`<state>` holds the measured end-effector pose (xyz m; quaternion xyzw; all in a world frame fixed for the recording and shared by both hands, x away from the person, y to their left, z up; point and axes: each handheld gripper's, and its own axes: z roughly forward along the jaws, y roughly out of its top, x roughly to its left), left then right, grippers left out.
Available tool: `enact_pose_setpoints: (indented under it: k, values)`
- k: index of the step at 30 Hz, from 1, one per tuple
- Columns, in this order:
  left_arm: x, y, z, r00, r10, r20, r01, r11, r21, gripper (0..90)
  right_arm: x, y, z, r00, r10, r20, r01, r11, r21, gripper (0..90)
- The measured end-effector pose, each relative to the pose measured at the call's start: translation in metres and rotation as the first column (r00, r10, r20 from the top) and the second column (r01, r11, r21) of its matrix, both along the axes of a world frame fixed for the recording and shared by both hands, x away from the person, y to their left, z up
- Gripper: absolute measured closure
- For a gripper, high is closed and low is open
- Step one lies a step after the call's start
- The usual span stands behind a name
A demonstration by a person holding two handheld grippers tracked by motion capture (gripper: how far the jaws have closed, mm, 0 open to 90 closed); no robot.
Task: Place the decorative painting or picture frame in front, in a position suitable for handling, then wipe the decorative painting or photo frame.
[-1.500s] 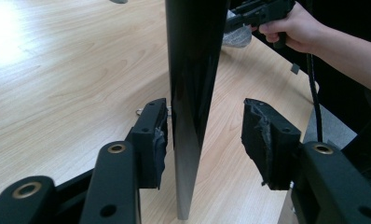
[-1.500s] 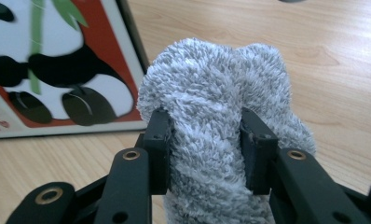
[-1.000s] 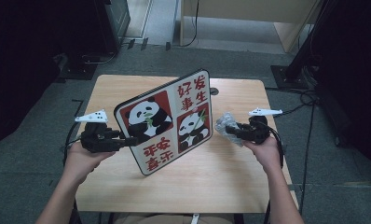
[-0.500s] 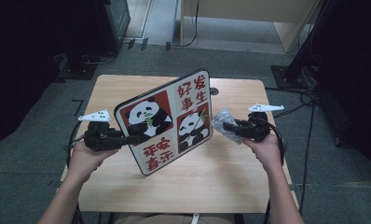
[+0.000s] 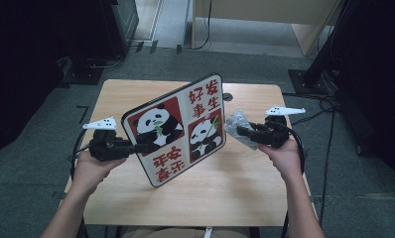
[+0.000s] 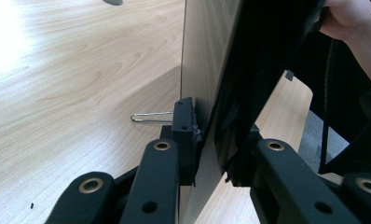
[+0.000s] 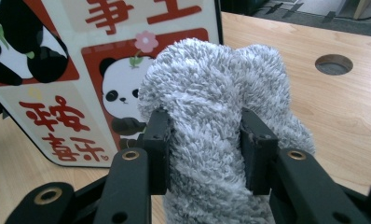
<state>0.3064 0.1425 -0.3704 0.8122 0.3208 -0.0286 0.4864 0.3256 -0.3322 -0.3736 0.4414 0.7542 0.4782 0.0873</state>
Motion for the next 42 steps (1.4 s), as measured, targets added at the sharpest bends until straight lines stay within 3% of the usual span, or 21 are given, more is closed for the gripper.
enact_pose_setpoints:
  k: [9, 17, 33, 35, 42]
  values:
    - [0.001, -0.003, -0.002, 0.9999, -0.007, 0.014, 0.007, 1.0, 0.006, 75.9, 0.001, 0.007, 0.011, 0.9999, 0.014, 0.01, -0.014, 1.0, -0.017, 62.0]
    - [0.002, -0.003, -0.002, 0.9998, -0.005, 0.021, 0.005, 1.0, 0.001, 78.1, 0.004, 0.007, 0.024, 0.9992, 0.017, 0.036, -0.017, 1.0, 0.0, 61.9]
    - [0.0, -0.004, 0.0, 0.9999, -0.008, 0.012, 0.008, 1.0, 0.0, 78.6, 0.019, 0.029, 0.088, 0.99, 0.046, 0.133, -0.047, 0.999, 0.01, 61.6]
    - [-0.001, -0.004, 0.0, 0.9999, -0.009, 0.012, 0.009, 1.0, 0.0, 78.5, 0.02, 0.031, 0.091, 0.9893, 0.047, 0.138, -0.049, 0.999, 0.011, 61.7]
    - [-0.002, -0.003, 0.0, 0.9999, -0.012, 0.011, 0.012, 0.9999, 0.001, 78.5, 0.024, 0.048, 0.118, 0.9788, 0.068, 0.193, -0.074, 0.997, 0.026, 61.6]
